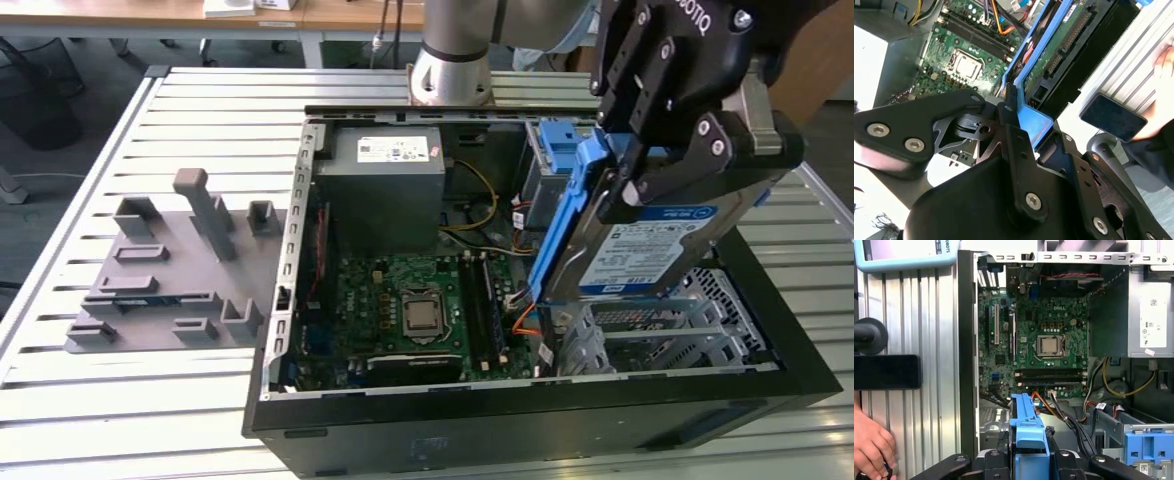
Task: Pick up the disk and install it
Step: 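Insert the disk into the insertion slot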
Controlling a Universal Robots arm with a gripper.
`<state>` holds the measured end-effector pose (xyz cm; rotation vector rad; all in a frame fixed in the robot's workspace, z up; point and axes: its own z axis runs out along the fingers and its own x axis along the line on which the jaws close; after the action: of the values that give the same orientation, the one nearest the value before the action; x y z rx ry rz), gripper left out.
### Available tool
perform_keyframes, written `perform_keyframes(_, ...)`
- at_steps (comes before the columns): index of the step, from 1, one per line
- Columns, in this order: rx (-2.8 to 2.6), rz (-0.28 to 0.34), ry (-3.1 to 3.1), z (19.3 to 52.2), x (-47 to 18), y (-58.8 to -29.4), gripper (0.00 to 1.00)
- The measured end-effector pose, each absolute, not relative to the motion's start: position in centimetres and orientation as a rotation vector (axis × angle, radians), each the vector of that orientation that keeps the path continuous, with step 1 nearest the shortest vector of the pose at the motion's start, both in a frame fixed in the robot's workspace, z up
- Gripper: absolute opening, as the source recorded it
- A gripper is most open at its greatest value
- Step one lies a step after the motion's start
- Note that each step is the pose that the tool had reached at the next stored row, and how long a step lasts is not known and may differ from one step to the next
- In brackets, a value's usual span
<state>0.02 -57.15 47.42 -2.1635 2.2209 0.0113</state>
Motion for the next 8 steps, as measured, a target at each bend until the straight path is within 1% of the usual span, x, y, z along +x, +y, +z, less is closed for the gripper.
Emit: perform_keyframes(8, -2.169, 0.022, 2.226, 47.1, 2.1, -57.4, 0.36)
